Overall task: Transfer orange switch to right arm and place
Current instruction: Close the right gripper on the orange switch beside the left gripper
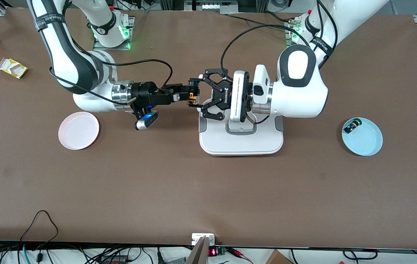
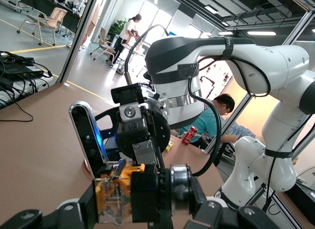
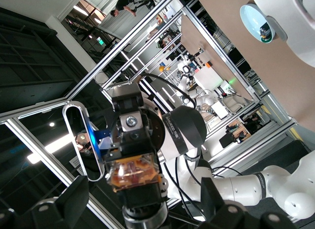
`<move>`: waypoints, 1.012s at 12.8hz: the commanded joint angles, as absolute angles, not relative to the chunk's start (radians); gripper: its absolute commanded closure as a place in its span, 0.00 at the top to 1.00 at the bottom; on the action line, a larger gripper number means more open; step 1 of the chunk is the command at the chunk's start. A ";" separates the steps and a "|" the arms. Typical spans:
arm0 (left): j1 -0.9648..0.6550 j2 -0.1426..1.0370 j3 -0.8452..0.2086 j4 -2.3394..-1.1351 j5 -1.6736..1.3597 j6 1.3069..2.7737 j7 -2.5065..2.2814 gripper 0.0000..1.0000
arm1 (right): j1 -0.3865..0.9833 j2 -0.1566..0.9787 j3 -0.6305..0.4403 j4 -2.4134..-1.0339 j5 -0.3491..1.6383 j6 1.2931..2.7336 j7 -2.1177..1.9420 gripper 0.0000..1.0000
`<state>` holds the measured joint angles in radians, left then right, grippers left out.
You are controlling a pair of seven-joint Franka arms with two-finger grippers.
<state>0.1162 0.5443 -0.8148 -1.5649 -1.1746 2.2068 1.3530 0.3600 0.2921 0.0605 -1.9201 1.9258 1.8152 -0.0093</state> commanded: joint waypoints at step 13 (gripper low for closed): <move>0.129 0.522 -0.822 -1.588 -1.212 2.206 1.382 0.06 | 0.348 0.296 0.064 -1.907 1.953 1.847 -0.014 0.42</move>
